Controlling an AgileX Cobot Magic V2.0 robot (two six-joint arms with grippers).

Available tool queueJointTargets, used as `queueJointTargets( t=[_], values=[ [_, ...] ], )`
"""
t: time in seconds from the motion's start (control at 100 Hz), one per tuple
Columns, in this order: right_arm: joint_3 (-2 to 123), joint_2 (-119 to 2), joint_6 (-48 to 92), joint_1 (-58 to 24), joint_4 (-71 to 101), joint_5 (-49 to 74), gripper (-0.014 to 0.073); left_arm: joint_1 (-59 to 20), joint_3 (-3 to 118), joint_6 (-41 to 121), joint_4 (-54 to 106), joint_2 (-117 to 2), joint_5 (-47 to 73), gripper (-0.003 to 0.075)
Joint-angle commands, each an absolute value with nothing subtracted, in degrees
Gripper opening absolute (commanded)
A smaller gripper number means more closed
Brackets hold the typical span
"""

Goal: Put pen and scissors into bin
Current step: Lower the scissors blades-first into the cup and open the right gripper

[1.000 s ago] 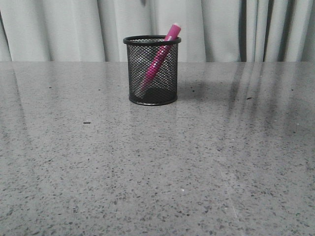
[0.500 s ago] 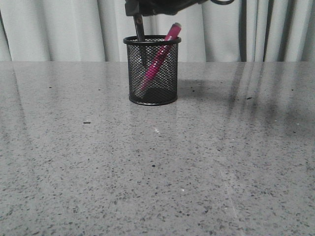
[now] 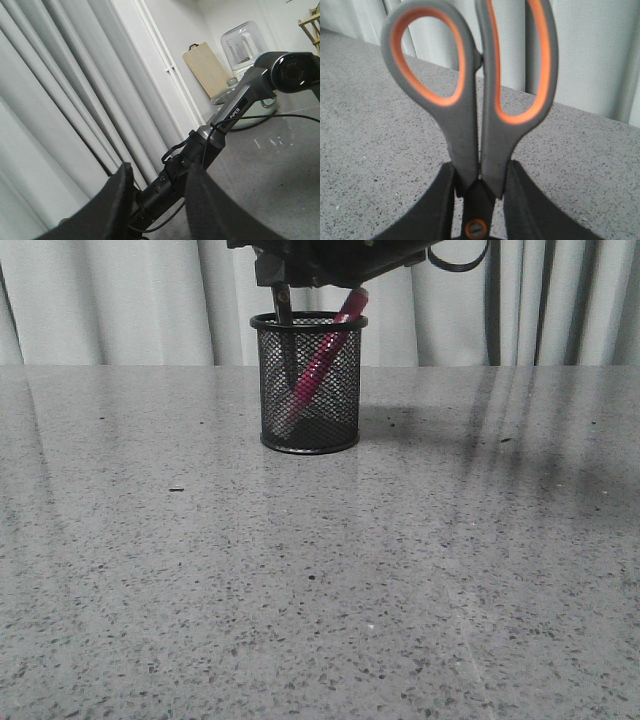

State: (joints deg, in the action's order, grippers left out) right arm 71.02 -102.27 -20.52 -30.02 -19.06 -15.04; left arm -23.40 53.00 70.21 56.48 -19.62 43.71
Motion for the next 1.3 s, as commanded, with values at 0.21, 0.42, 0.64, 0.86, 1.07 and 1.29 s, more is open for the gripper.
queueJointTargets(
  t=[0.21,0.42,0.64,0.86,1.07,1.29],
  values=[
    [71.78,-99.58,-20.89,-29.15,-20.32,-23.40,-0.0014,-23.78,54.13,69.65,59.23,-21.05,44.25,0.0221],
    [71.78,-99.58,-20.89,-29.13,-20.43,-24.07,-0.0022,-23.78,54.13,69.65,59.23,-21.05,45.03,0.0221],
    [71.78,-99.58,-20.89,-29.03,-20.43,-23.68,-0.0050,-23.78,54.13,69.65,59.23,-21.05,45.03,0.0221],
    [71.78,-98.06,-18.05,-29.03,-20.47,-22.53,-0.0050,-23.78,54.13,69.65,59.23,-21.05,45.03,0.0221],
    [71.78,-96.55,-17.11,-29.03,-20.47,-22.13,-0.0050,-23.78,54.13,69.65,59.23,-21.05,44.26,0.0221],
    [70.65,-96.66,-17.11,-28.91,-20.47,-24.32,-0.0050,-23.78,54.13,69.65,59.23,-21.05,43.29,0.0221]
  ],
)
